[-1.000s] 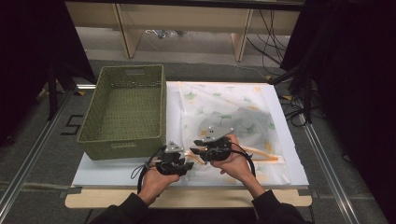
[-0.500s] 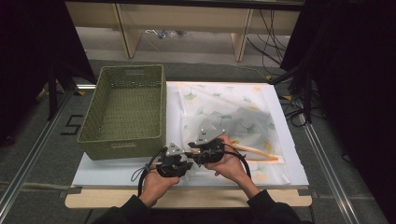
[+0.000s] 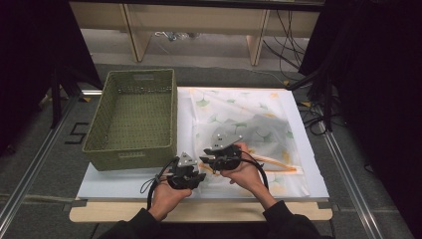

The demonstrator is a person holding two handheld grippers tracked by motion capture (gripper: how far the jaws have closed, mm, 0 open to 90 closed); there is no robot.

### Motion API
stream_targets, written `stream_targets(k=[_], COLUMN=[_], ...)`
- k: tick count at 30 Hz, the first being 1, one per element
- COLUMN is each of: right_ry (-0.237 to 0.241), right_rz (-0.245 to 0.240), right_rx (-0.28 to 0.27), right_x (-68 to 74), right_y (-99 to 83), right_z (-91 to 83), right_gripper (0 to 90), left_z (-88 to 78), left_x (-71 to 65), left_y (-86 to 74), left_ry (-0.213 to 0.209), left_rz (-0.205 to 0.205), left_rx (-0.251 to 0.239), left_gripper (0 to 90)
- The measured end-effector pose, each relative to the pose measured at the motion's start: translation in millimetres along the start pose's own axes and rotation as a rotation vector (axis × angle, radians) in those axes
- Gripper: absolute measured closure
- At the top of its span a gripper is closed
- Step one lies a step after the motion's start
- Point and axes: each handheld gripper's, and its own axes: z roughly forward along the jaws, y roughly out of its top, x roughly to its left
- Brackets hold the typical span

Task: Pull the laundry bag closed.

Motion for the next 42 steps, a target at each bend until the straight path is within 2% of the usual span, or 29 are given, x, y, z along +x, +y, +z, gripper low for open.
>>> stream_targets(k=[4,6,8,10,11,14,15,16,18,19,23,25,27,32,34,35,36,38,42], right_ry=[-0.013,-0.011,-0.018,-0.014,-0.020,-0.022,-0.012,-0.003,0.005,0.013,0.053,0.082,0.090,0.123,0.132,0.135,0.142,0.161,0.174], right_rz=[0.012,0.014,0.024,0.024,0.033,0.036,0.036,0.038,0.043,0.045,0.025,0.020,0.020,0.009,0.001,0.012,0.008,-0.014,-0.011], right_rx=[-0.009,-0.008,-0.011,-0.006,-0.010,-0.008,-0.007,-0.008,-0.004,0.004,0.013,0.022,0.030,0.022,0.024,0.028,0.028,0.017,0.022], right_x=[-4.4,-5.9,-7.6,-10.3,-10.9,-14.3,-14.9,-14.8,-13.0,-12.3,-10.8,-11.4,-12.1,-13.7,-13.6,-12.5,-12.7,-14.0,-15.5], right_y=[-1.3,-1.5,-2.2,-2.7,-3.5,-5.0,-5.1,-5.3,-5.5,-5.5,-6.2,-7.1,-8.4,-9.4,-9.2,-9.4,-9.3,-9.1,-9.0], right_z=[-3.1,-4.6,-6.6,-9.0,-9.3,-11.5,-11.8,-11.9,-11.1,-11.0,-9.8,-9.5,-9.5,-9.4,-8.9,-8.9,-8.5,-7.4,-8.1], right_gripper=[68.3,68.3,68.3,68.2,68.1,67.9,67.9,67.6,67.7,67.7,69.0,69.0,69.0,69.0,68.4,68.0,67.6,67.1,67.1], left_z=[-0.2,-0.2,-1.8,-4.1,-5.0,-3.6,-3.7,-2.3,-1.7,-0.9,-2.2,-2.1,-2.0,-2.2,-2.8,-2.5,-2.9,-2.2,-1.7], left_x=[6.5,9.7,15.0,17.6,19.5,21.0,22.4,22.1,23.0,21.7,19.1,17.6,16.0,11.8,11.3,11.3,11.9,11.0,10.6], left_y=[1.7,2.3,3.9,5.2,6.1,7.3,7.4,7.4,7.6,7.5,9.0,9.6,10.1,12.3,13.1,13.1,13.2,12.8,13.5], left_ry=[-0.007,-0.018,-0.009,-0.018,-0.025,-0.038,-0.039,-0.042,-0.029,-0.016,-0.006,0.010,0.020,0.001,0.002,0.002,-0.010,0.007,-0.002], left_rz=[-0.021,-0.061,-0.051,-0.083,-0.084,-0.109,-0.097,-0.098,-0.059,-0.058,-0.009,0.013,0.031,0.056,0.066,0.076,0.082,0.078,0.101], left_rx=[-0.010,-0.028,-0.032,-0.034,-0.034,-0.054,-0.039,-0.046,-0.029,-0.041,-0.024,-0.030,-0.027,-0.036,-0.030,-0.029,-0.017,-0.022,-0.022], left_gripper=[70.3,66.5,62.2,61.3,61.6,67.1,69.2,72.2,76.7,78.2,82.8,83.6,83.7,84.1,84.1,84.2,84.2,84.1,83.9])
